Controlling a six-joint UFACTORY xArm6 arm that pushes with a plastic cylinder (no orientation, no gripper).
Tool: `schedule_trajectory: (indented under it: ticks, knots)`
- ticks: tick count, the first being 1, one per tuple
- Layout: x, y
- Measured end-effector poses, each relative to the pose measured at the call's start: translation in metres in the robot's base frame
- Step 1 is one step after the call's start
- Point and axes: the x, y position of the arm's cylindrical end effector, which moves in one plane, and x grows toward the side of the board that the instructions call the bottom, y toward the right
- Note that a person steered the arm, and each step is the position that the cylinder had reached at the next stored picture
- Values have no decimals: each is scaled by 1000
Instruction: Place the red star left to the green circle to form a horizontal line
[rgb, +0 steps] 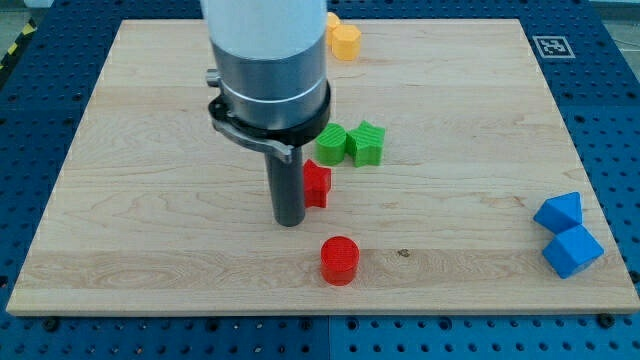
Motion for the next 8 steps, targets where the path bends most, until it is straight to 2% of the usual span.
schedule_trajectory:
  ticks: [3,4,5,6,7,8]
  knots:
    - [-16,3]
    - [-4,-12]
    - [20,5]
    - [25,49]
    - [15,74]
    - [-6,66]
